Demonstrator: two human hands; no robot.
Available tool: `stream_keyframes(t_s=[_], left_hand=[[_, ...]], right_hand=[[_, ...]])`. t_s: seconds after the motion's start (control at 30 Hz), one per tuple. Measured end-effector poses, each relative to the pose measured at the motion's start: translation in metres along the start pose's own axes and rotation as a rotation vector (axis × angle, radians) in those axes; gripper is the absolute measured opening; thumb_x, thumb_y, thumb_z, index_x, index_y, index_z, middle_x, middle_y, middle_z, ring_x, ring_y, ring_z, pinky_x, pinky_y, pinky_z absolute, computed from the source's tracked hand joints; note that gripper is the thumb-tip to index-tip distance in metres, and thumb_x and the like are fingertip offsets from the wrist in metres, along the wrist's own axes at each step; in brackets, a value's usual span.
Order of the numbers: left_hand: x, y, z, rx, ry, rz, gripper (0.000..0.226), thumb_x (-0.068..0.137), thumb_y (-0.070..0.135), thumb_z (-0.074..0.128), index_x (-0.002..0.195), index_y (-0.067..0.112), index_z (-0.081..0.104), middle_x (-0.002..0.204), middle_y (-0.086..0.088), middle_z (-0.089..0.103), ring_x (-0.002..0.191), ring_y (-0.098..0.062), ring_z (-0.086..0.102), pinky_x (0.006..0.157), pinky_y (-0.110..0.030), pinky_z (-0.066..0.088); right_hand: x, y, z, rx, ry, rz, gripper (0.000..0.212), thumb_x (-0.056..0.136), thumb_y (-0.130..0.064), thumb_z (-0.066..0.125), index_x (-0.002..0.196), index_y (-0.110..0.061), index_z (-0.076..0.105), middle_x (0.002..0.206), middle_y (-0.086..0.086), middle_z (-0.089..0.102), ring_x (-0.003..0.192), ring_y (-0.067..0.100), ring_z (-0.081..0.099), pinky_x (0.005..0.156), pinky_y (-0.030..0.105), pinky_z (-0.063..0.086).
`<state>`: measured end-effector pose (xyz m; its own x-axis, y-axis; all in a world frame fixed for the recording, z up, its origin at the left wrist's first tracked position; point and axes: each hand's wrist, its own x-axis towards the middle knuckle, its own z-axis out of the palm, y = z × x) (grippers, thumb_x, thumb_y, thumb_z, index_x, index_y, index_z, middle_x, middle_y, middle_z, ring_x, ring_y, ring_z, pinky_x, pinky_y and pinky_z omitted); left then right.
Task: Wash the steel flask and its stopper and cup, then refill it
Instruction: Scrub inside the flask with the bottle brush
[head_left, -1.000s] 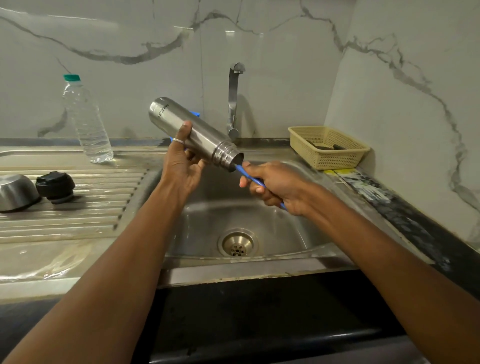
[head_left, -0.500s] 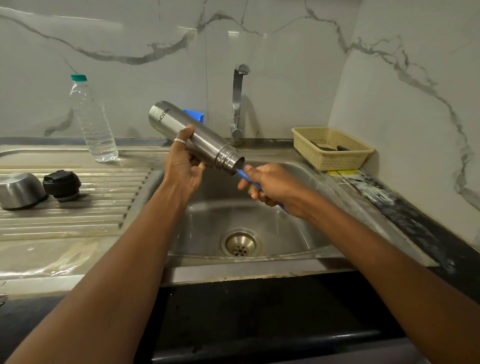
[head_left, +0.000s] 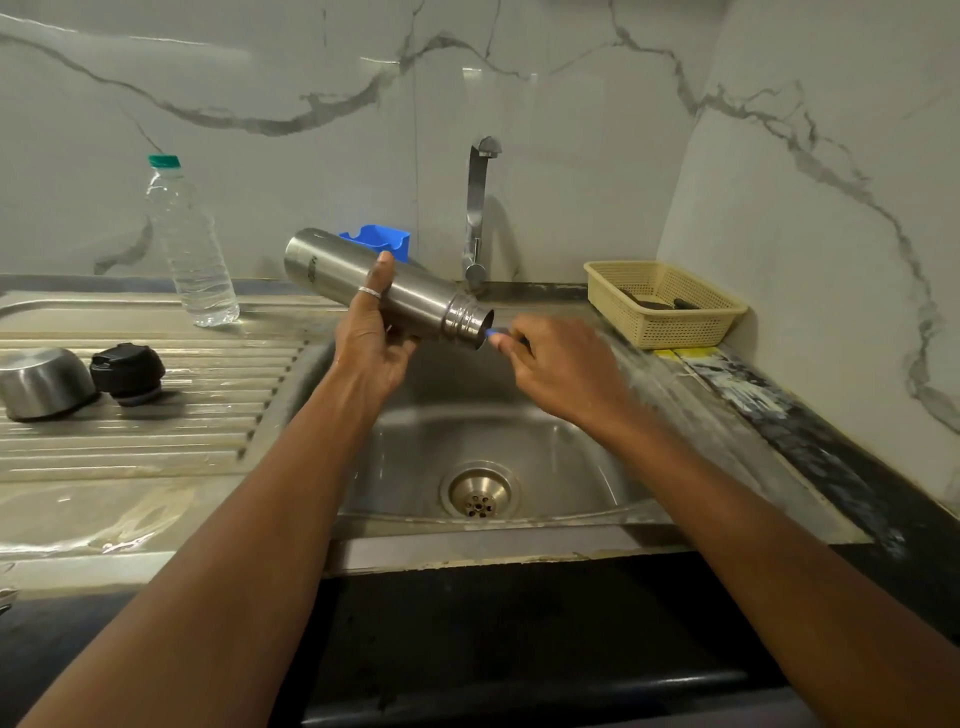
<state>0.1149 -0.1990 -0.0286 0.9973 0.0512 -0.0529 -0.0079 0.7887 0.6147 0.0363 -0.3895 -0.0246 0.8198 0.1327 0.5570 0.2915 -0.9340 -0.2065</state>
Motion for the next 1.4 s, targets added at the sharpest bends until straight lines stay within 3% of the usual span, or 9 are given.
stream_keyframes(t_s=[0.13,0.3,0.47,0.7,0.9,0.97,1.1,1.3,1.4], left_hand=[[0.002,0.001,-0.003,0.083,0.036,-0.011,0.062,0.082,0.027,0.083,0.132,0.004,0.056,0.119,-0.016,0.071,0.105,-0.029,0.072,0.079,-0.043,0.063],[0.001,-0.001,-0.005,0.05,0.067,-0.037,0.058,0.089,0.028,0.074,0.138,0.008,0.052,0.116,-0.013,0.069,0.102,-0.027,0.07,0.072,-0.041,0.063],[0.003,-0.005,-0.003,0.083,0.008,-0.056,0.067,0.082,0.035,0.082,0.137,0.011,0.053,0.118,-0.014,0.073,0.1,-0.028,0.075,0.079,-0.047,0.063],[0.017,0.007,-0.012,0.106,0.165,0.029,0.057,0.079,0.025,0.079,0.129,0.007,0.061,0.115,-0.015,0.075,0.1,-0.031,0.075,0.071,-0.044,0.062],[0.011,-0.015,0.0,0.154,0.092,0.016,0.06,0.078,0.024,0.081,0.131,0.006,0.059,0.107,-0.014,0.075,0.09,-0.03,0.075,0.071,-0.048,0.062],[0.013,-0.011,-0.001,0.13,0.104,0.04,0.058,0.079,0.023,0.081,0.129,0.006,0.059,0.104,-0.013,0.076,0.089,-0.029,0.076,0.081,-0.054,0.061],[0.019,0.012,-0.013,0.084,0.178,0.101,0.043,0.083,0.019,0.078,0.12,0.005,0.063,0.091,-0.01,0.075,0.077,-0.025,0.075,0.068,-0.043,0.062],[0.01,-0.011,-0.001,0.168,0.117,0.051,0.057,0.081,0.023,0.079,0.131,0.004,0.058,0.099,-0.013,0.073,0.082,-0.029,0.074,0.06,-0.04,0.059],[0.01,-0.011,0.0,0.165,0.132,0.055,0.055,0.081,0.023,0.08,0.129,0.006,0.059,0.099,-0.011,0.074,0.082,-0.025,0.075,0.068,-0.045,0.062]], right_hand=[[-0.002,-0.008,-0.005,0.568,-0.39,0.351,0.046,0.108,-0.039,0.044,0.083,-0.013,0.072,0.055,-0.009,0.06,0.047,0.001,0.053,0.058,0.026,0.041],[0.002,0.0,0.001,0.068,-0.049,-0.071,0.024,0.093,-0.037,0.071,0.097,-0.015,0.061,0.079,-0.002,0.06,0.067,0.018,0.056,0.058,0.031,0.038],[0.0,0.002,0.005,-0.353,0.281,-0.332,0.018,0.093,-0.025,0.071,0.09,-0.009,0.064,0.07,0.008,0.062,0.049,0.026,0.051,0.044,0.033,0.034],[0.009,0.013,-0.024,0.491,-0.391,0.23,0.038,0.104,-0.036,0.055,0.082,-0.013,0.075,0.055,-0.006,0.057,0.048,0.009,0.047,0.05,0.024,0.035],[0.001,0.009,0.001,-0.336,0.162,-0.379,0.015,0.093,-0.025,0.072,0.085,-0.012,0.07,0.067,0.006,0.063,0.051,0.027,0.055,0.047,0.03,0.031],[0.004,0.006,0.003,-0.221,0.1,-0.368,0.02,0.096,-0.027,0.069,0.082,-0.013,0.069,0.065,0.005,0.061,0.051,0.022,0.052,0.048,0.03,0.033],[0.01,0.024,-0.022,0.425,-0.319,0.1,0.038,0.103,-0.038,0.058,0.081,-0.013,0.077,0.057,0.003,0.058,0.045,0.002,0.044,0.051,0.021,0.033],[0.007,0.026,-0.003,-0.053,0.061,-0.132,0.027,0.098,-0.043,0.061,0.097,-0.023,0.08,0.077,0.0,0.073,0.068,0.022,0.062,0.058,0.031,0.039],[0.005,0.007,0.006,-0.112,0.042,-0.245,0.022,0.099,-0.037,0.06,0.096,-0.021,0.074,0.08,0.001,0.068,0.07,0.023,0.059,0.059,0.032,0.035]])
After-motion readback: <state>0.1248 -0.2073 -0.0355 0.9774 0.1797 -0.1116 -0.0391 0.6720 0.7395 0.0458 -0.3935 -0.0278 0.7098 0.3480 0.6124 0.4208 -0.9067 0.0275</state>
